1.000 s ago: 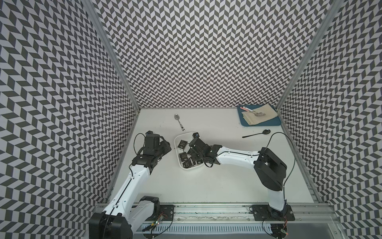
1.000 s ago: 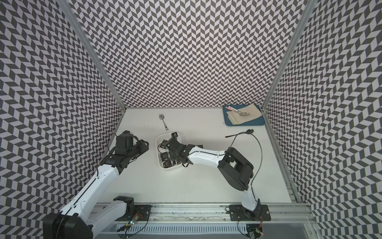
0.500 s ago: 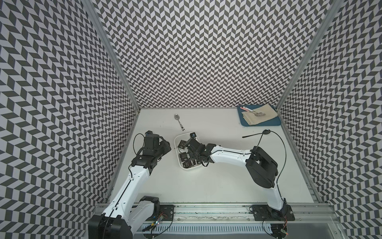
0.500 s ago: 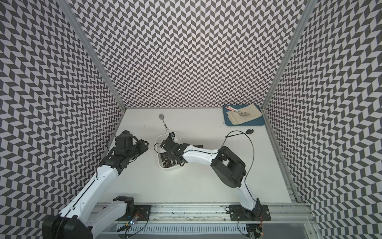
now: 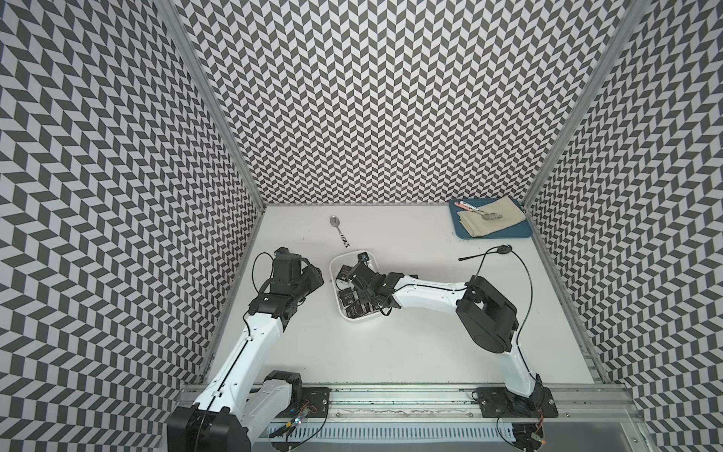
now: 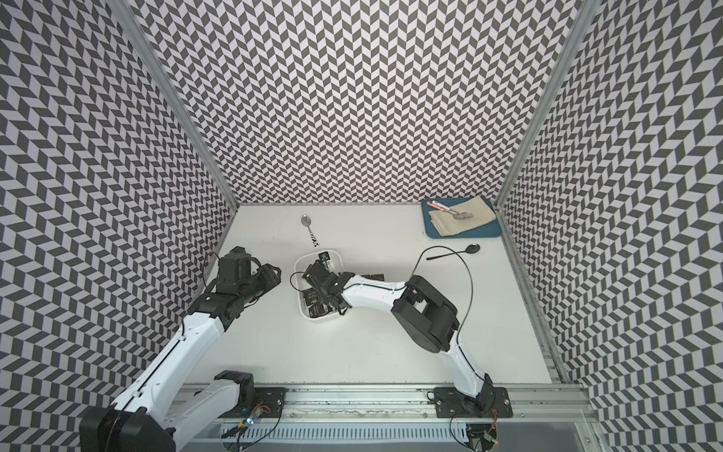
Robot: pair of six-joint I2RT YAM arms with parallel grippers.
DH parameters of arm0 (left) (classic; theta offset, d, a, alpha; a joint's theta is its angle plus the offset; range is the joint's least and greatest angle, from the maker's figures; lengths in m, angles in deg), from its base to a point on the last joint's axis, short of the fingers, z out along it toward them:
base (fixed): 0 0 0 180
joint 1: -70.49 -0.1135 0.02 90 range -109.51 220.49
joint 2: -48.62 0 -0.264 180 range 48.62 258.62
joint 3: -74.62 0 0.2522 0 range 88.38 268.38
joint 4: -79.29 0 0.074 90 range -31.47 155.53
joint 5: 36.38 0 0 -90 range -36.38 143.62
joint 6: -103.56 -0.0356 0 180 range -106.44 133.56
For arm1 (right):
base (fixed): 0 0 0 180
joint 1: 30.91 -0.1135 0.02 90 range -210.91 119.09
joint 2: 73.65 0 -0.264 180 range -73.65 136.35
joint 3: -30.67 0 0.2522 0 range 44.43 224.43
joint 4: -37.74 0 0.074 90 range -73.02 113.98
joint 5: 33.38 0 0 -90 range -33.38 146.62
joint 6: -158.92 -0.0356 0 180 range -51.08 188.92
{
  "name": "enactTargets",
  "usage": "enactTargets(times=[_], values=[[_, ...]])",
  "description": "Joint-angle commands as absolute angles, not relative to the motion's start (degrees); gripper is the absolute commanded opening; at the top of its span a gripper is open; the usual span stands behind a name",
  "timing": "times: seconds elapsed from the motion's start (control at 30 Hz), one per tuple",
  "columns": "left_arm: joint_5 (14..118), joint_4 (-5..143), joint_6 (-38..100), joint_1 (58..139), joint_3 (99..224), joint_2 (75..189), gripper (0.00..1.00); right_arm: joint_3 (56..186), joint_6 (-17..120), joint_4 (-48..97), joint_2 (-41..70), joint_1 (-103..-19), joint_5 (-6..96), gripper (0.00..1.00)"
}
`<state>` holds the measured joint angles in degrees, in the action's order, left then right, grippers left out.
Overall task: Take the pocket tissues out of the storage box
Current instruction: Pick up the pocket tissues from the storage box.
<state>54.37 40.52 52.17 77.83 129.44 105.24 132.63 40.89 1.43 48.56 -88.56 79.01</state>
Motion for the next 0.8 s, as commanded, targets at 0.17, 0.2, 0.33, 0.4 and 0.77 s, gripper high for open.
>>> enactTargets(times=[0.17,0.2,0.33,0.4,0.77], values=[[54.3,40.1,52.0,77.4,129.5,104.3,0.49,126.9,40.2,9.0,39.2,-88.3,72.3,0.09],[54.3,40.1,52.0,77.4,129.5,104.3,0.49,126.3,40.1,9.4,38.1,-88.1,71.8,0.09],[54.2,40.1,52.0,77.4,129.5,104.2,0.49,124.4,40.0,10.0,33.7,-87.2,70.6,0.09],[54.3,40.2,52.1,77.4,129.5,104.3,0.49,122.3,39.8,10.7,30.5,-86.0,69.4,0.09],[54.8,40.7,52.1,77.4,130.1,105.0,0.49,105.2,42.6,9.4,13.3,-69.8,68.2,0.09]])
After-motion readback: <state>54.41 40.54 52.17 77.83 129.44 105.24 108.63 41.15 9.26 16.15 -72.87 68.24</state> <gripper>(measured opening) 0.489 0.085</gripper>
